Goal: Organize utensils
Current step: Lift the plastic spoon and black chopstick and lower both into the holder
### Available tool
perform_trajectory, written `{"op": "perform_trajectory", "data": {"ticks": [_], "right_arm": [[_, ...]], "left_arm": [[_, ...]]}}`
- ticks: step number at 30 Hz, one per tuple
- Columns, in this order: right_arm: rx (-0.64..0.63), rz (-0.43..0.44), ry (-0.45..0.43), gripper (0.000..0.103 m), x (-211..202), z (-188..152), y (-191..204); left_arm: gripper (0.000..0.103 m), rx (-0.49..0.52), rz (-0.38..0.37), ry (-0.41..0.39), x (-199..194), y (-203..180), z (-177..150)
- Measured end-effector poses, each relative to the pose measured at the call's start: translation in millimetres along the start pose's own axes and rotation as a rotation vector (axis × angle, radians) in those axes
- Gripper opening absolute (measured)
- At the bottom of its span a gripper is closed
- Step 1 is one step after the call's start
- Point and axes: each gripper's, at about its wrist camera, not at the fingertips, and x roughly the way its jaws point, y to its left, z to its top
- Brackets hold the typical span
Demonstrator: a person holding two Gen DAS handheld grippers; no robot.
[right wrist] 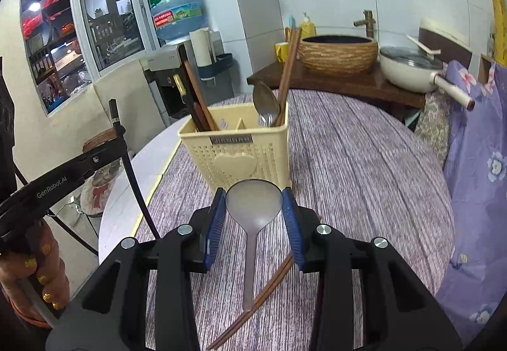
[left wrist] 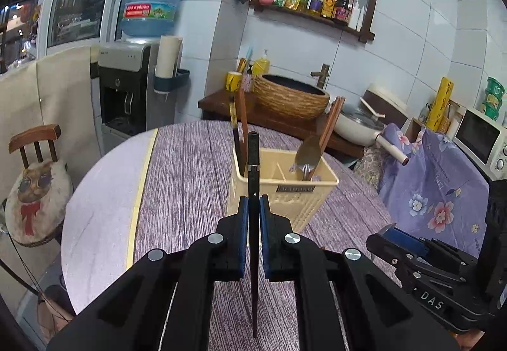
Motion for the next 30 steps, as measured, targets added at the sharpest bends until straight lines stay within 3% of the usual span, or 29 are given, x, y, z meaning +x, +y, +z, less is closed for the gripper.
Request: {"op": "perform_trajectory", "data": {"ticks": [4, 9, 15, 20, 30], "right_arm": [[-0.033, -0.007, -0.083, 0.037, -9.2, 33.5, 10.8], [-0.048, -0.020, -0.219, 0.037, -25.0, 93.5, 24.2], [-0.040, -0.076, -0.333, 0.037, -17.2, 149.2, 27.3], [-0.060, -0.131, -0.324, 0.037, 24.8, 151.4, 27.3], [-0.036, -0.157, -0.208, 0.037, 85.6, 106.1, 8.8]], "left_arm": [[0.008, -0.022, -0.026, -0.068, -11.9, -1.0, 32.9], [0.008, -0.066, -0.039, -0.223, -29.2, -2.7, 87.3], [0.008, -0.077, -0.031, -0.343, -15.2, -10.7, 127.6], [0.008, -0.067, 0.006, -0.330, 22.0, -11.5, 116.1], [0.008, -0.057, 0.021, -0.215, 70.2, -0.1, 67.6]]}}
